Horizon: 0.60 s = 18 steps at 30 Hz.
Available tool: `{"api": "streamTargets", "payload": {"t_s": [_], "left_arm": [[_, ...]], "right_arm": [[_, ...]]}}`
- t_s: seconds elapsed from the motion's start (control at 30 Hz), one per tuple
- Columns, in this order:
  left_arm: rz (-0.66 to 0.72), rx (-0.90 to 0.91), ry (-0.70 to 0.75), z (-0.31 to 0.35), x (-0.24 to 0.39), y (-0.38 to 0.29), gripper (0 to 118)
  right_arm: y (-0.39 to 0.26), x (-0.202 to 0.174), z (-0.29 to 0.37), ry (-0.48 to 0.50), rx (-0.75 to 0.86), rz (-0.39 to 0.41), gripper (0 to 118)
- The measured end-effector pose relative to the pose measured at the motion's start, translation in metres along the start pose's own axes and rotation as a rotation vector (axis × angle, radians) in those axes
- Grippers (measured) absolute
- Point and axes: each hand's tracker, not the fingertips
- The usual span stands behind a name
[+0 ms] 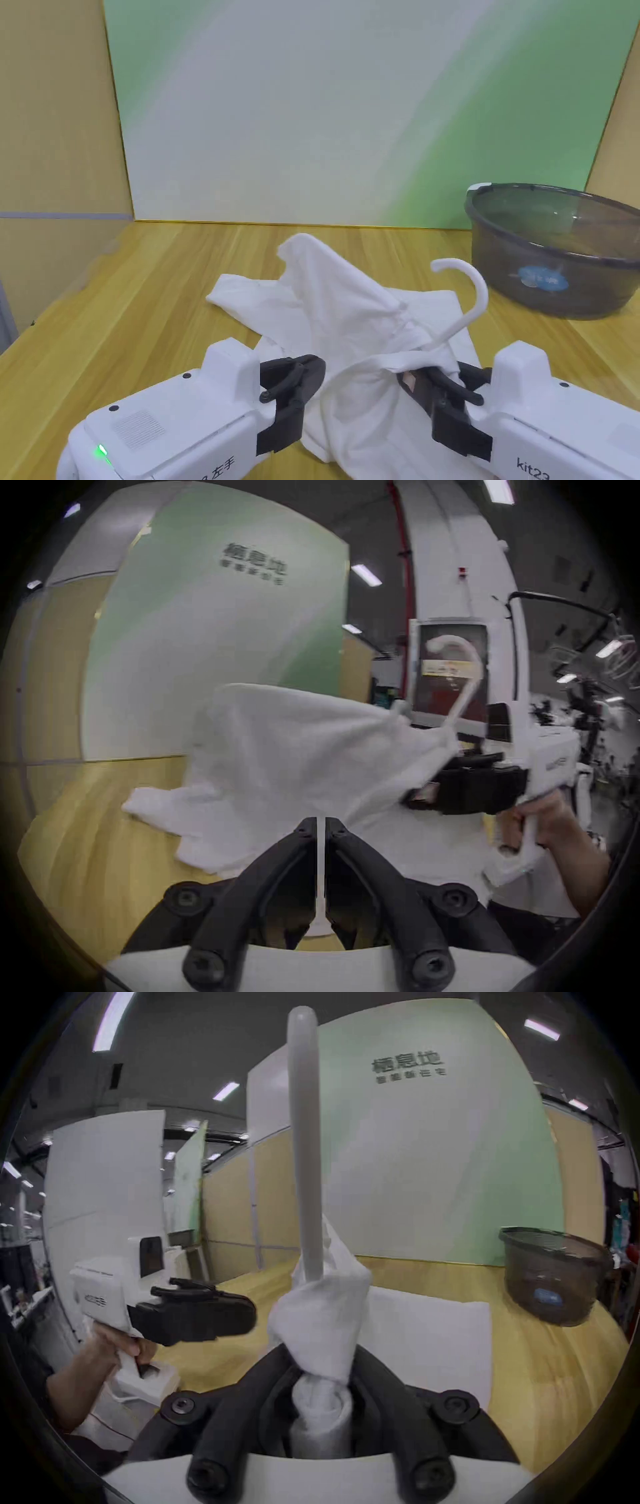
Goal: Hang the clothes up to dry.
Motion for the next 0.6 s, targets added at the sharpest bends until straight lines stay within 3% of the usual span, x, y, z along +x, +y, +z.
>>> {"api": "streamTargets", "payload": {"t_s": [0.07, 0.13, 0.17, 0.23, 0.27, 0.3, 0.57, 0.6], "left_arm": [[0.043, 0.011, -0.044, 0.000, -0.002, 0.003, 0], [0.048, 0.059, 0.008, 0.001, -0.002, 0.005, 0], [0.056, 0.064, -0.002, 0.002, -0.004, 0.006, 0], [0.059, 0.064, -0.009, 0.002, -0.005, 0.009, 0], [0.047, 0.069, -0.020, 0.003, -0.004, 0.011, 0], [0.036, 0.070, -0.018, 0.003, -0.003, 0.014, 0], [0.022, 0.125, -0.061, 0.007, -0.003, 0.027, 0], [0.019, 0.119, -0.060, 0.007, -0.003, 0.027, 0]], "right_arm": [[-0.001, 0.005, -0.001, 0.068, -0.039, -0.121, 5], [0.010, 0.007, 0.002, 0.129, 0.070, -0.022, 5], [0.013, 0.011, 0.001, 0.167, 0.068, -0.012, 5], [0.017, 0.024, -0.003, 0.208, -0.038, -0.079, 5], [0.025, 0.024, -0.004, 0.189, 0.021, 0.015, 5], [0.027, 0.023, -0.005, 0.178, -0.002, 0.055, 5], [0.031, 0.024, 0.002, 0.195, -0.022, 0.080, 5], [0.033, 0.023, 0.007, 0.153, 0.053, 0.127, 5]]}}
